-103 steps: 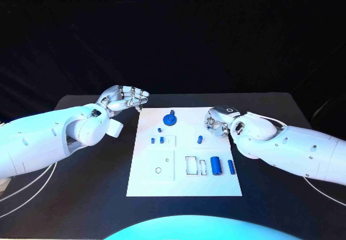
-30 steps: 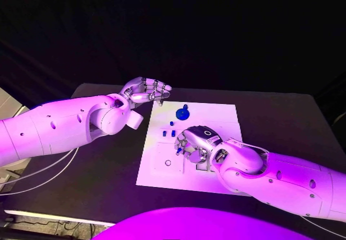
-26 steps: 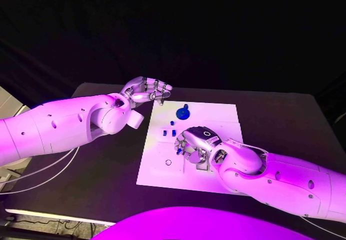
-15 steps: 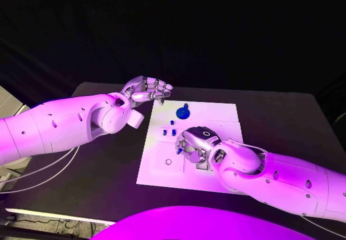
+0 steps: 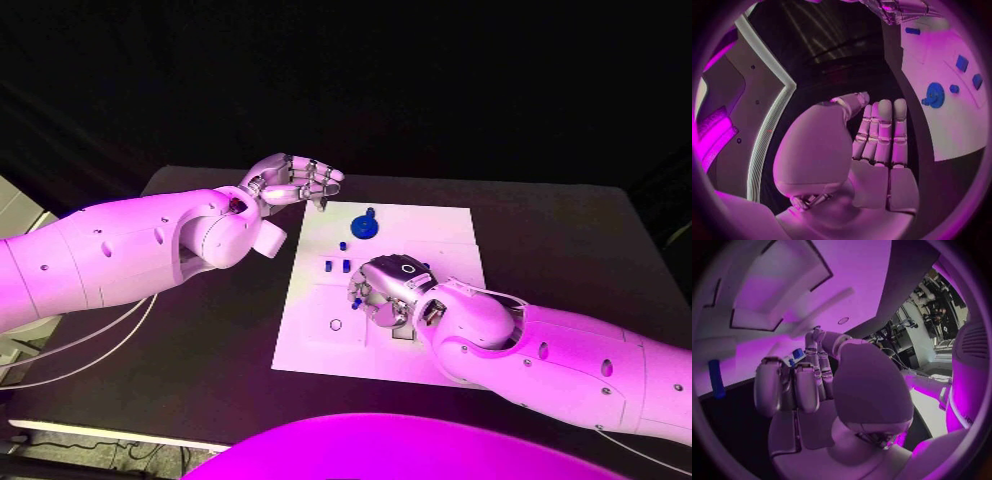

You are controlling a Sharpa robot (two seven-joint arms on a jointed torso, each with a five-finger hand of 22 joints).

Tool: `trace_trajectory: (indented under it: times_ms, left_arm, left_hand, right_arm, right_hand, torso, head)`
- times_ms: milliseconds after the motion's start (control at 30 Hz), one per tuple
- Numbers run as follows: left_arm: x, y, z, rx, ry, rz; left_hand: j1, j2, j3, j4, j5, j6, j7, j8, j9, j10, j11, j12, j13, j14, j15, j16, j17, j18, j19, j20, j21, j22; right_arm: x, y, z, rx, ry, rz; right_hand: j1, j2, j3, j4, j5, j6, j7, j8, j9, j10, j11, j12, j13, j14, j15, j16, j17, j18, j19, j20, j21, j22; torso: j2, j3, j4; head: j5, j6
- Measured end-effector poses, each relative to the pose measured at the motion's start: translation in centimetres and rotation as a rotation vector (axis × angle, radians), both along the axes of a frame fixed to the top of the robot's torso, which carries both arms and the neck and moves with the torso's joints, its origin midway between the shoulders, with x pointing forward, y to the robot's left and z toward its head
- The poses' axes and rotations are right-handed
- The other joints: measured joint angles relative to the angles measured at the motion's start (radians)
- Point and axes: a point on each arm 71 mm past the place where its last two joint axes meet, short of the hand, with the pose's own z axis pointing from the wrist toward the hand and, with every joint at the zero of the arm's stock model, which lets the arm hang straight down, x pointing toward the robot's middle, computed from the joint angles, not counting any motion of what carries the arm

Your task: Assemble the parts on the task board

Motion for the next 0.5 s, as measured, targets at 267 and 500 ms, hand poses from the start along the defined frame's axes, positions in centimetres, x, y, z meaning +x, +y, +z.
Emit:
trace_trajectory:
  times_ms: [267, 500]
  left_arm:
    - [0.01, 0.01, -0.01, 0.001, 0.002, -0.001]
    - [0.01, 0.02, -0.03, 0.002, 0.003, -0.001]
  left_hand:
    - [0.0, 0.0, 0.0, 0.0, 0.0, -0.004, 0.004, 0.0, 0.0, 0.0, 0.0, 0.0, 0.0, -0.004, 0.004, 0.0, 0.0, 0.0, 0.0, 0.0, 0.0, 0.0]
    - [0.0, 0.0, 0.0, 0.0, 0.0, -0.004, 0.004, 0.0, 0.0, 0.0, 0.0, 0.0, 0.0, -0.004, 0.004, 0.0, 0.0, 0.0, 0.0, 0.0, 0.0, 0.0]
  right_arm:
    - [-0.06, 0.18, -0.05, -0.005, 0.001, 0.002]
    - [-0.08, 0.24, -0.25, -0.014, 0.008, 0.006]
  right_hand:
    - [0.0, 0.0, -0.003, -0.003, 0.001, 0.0, 0.0, 0.0, 0.0, 0.0, 0.0, 0.0, 0.0, 0.0, 0.0, 0.0, 0.0, 0.0, 0.0, 0.0, 0.0, 0.0]
    - [-0.048, -0.008, -0.009, -0.007, 0.002, -0.024, 0.009, -0.014, 0.001, 0.005, -0.008, -0.02, 0.003, -0.001, 0.001, 0.004, 0.0, 0.0, 0.0, 0.0, -0.013, 0.0]
  torso:
    - [0.0, 0.0, 0.0002]
    - [0.0, 0.0, 0.0001]
  head:
    - [0.0, 0.0]
    - [0.001, -0.002]
